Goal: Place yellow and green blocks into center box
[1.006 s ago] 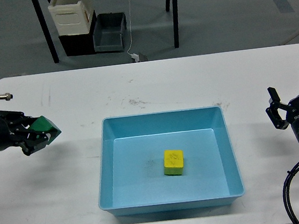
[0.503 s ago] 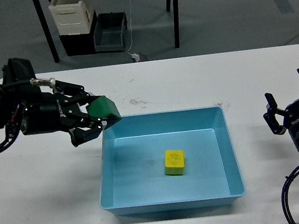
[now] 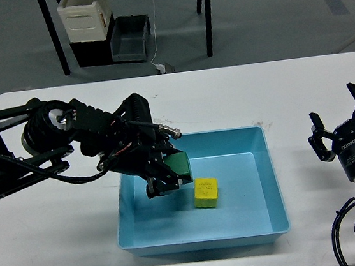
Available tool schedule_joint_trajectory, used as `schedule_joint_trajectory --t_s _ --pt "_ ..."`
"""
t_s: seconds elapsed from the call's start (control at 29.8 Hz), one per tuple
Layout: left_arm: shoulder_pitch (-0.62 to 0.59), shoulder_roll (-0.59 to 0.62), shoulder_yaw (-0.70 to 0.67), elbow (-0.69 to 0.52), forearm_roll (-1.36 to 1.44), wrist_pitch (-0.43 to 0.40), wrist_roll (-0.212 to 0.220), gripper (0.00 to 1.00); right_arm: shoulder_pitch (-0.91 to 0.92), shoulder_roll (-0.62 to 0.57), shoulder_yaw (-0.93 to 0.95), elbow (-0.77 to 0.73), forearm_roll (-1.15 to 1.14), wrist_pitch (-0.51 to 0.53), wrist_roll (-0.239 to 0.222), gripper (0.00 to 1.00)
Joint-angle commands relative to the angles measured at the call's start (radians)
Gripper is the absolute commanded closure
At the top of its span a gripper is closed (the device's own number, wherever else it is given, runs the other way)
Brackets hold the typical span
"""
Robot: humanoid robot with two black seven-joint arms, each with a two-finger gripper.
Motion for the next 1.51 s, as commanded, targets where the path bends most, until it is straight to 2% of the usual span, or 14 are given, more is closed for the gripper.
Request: schedule_joint_trajectory --t_s 0.0,0.07,0.17,0.34,0.47,0.57,0.67,0.8,1.01,1.21,1.27,1.41,1.47 --pt "0.010 -0.045 0.050 0.051 0.000 0.000 0.000 0.76 0.006 0.000 0.000 0.000 0.000 0.000 0.000 0.00" --pt "0.014 -0.063 0.056 0.074 0.000 0.002 0.000 0.73 0.006 0.000 -0.001 0.005 0.001 0.000 0.000 0.00" --pt "0.025 -0.075 0.056 0.094 0.000 0.003 0.000 0.57 0.005 0.000 -0.004 0.009 0.001 0.001 -0.002 0.00" --pt "0.037 -0.075 0.060 0.123 0.000 0.005 0.000 0.35 0.009 0.000 -0.021 0.011 0.001 0.003 0.000 0.00" --pt "0.059 -0.075 0.056 0.132 0.000 0.008 0.000 0.09 0.008 0.000 -0.026 0.011 0.001 0.003 -0.002 0.00" --pt "0.065 -0.077 0.044 0.132 0.000 0.006 0.000 0.01 0.008 0.000 -0.029 0.009 0.001 0.003 0.000 0.00" --pt "0.067 -0.074 0.034 0.135 0.000 0.008 0.000 0.00 0.015 0.000 -0.047 0.008 0.001 0.003 0.000 0.00" --pt "0.094 -0.046 -0.071 0.122 -0.053 0.009 0.000 0.00 0.026 0.000 -0.052 0.002 0.001 0.003 -0.002 0.00" --pt "0.226 -0.043 -0.376 0.117 -0.617 0.069 0.000 0.00 0.043 0.000 -0.079 -0.003 0.000 -0.006 -0.005 0.00" --pt "0.365 -0.049 -0.497 0.112 -1.027 0.090 0.000 0.00 0.061 0.000 -0.077 0.008 0.024 -0.009 -0.003 0.00" --pt "0.425 -0.046 -0.528 0.089 -1.144 0.150 0.000 0.00 0.063 0.000 -0.080 0.009 0.117 -0.005 -0.012 0.00" --pt "0.580 -0.049 -0.624 0.036 -1.273 0.345 0.000 0.00 0.066 0.000 -0.093 0.009 0.389 0.000 -0.025 0.00" --pt "0.657 -0.052 -0.687 0.005 -1.334 0.411 0.000 0.00 0.064 0.000 -0.095 0.009 0.510 0.003 -0.060 0.00"
